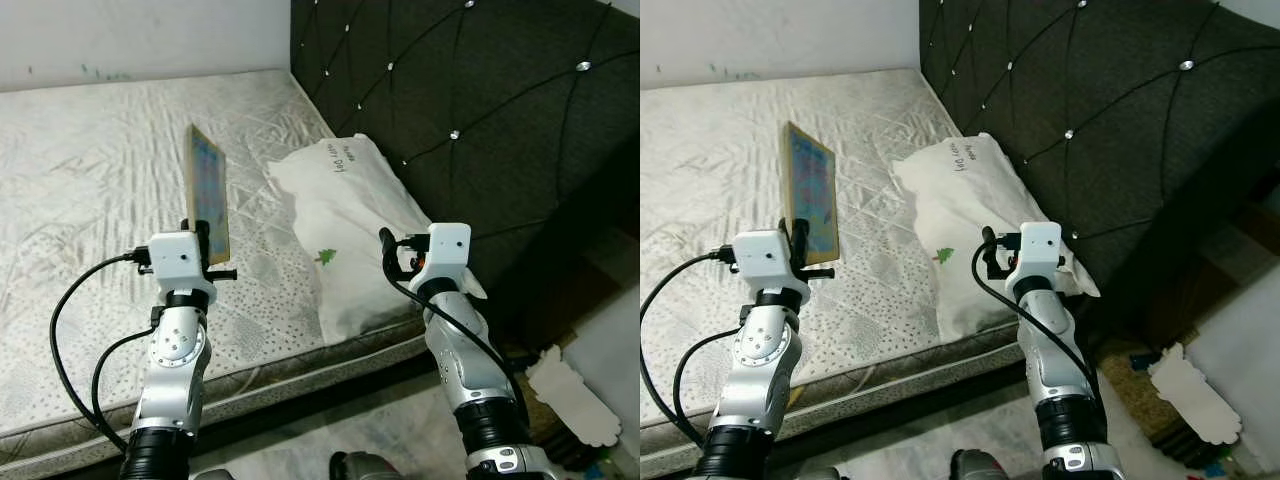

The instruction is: Clean up the room

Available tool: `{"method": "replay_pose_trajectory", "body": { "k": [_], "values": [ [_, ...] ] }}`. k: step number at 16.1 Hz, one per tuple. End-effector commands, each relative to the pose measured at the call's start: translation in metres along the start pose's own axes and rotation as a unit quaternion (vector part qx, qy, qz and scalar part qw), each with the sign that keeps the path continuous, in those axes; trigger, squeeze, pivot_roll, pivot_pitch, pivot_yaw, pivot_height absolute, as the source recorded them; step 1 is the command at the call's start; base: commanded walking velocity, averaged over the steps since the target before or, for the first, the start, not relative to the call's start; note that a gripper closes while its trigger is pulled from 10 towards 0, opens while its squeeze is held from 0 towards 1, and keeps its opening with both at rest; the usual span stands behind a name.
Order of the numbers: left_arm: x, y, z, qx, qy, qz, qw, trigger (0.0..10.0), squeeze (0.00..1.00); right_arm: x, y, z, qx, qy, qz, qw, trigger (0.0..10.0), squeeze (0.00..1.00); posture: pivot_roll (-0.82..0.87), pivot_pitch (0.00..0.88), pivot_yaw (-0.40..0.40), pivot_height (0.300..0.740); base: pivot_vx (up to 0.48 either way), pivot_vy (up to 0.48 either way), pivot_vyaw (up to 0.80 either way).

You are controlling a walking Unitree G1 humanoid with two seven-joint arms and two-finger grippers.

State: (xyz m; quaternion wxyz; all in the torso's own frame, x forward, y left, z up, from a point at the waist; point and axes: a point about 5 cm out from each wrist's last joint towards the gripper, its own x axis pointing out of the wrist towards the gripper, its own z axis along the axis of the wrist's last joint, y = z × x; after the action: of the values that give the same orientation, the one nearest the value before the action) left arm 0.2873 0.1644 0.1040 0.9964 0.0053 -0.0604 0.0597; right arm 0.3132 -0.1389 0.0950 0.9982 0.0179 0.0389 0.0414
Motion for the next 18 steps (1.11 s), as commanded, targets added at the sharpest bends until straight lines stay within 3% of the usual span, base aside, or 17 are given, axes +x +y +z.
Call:
{"method": "replay_pose_trajectory", "body": {
  "k": [1, 3, 14, 18],
  "values": [
    [0.0015, 0.0033, 0.002, -0.026, 0.007, 0.012, 1.0, 10.0, 0.0, -0.0005, -0.0007, 0.0016, -0.005, 0.0, 0.005, 1.0, 10.0, 0.0, 0.09, 0.0, -0.034, 0.74, 0.0, 0.0, 0.0],
    [0.0015, 0.005, -0.0004, -0.043, 0.017, 0.019, 0.999, 10.0, 0.0, -0.0011, -0.0003, 0.0018, -0.004, -0.001, 0.008, 1.0, 10.0, 0.0, 0.09, 0.0, -0.037, 0.74, 0.0, 0.0, 0.0],
    [0.0008, -0.0012, 0.0001, -0.051, 0.018, 0.003, 0.999, 10.0, 0.0, -0.0015, 0.001, 0.0011, -0.01, 0.001, 0.022, 1.0, 10.0, 0.0, 0.09, 0.0, -0.042, 0.74, 0.0, 0.0, 0.0],
    [0.002, 0.0005, -0.0008, -0.043, 0.02, 0.02, 0.999, 10.0, 0.0, -0.0014, 0.002, 0.0012, -0.012, 0.0, 0.027, 1.0, 10.0, 0.0, 0.09, 0.0, -0.044, 0.74, 0.0, 0.0, 0.0]
  ]
}}
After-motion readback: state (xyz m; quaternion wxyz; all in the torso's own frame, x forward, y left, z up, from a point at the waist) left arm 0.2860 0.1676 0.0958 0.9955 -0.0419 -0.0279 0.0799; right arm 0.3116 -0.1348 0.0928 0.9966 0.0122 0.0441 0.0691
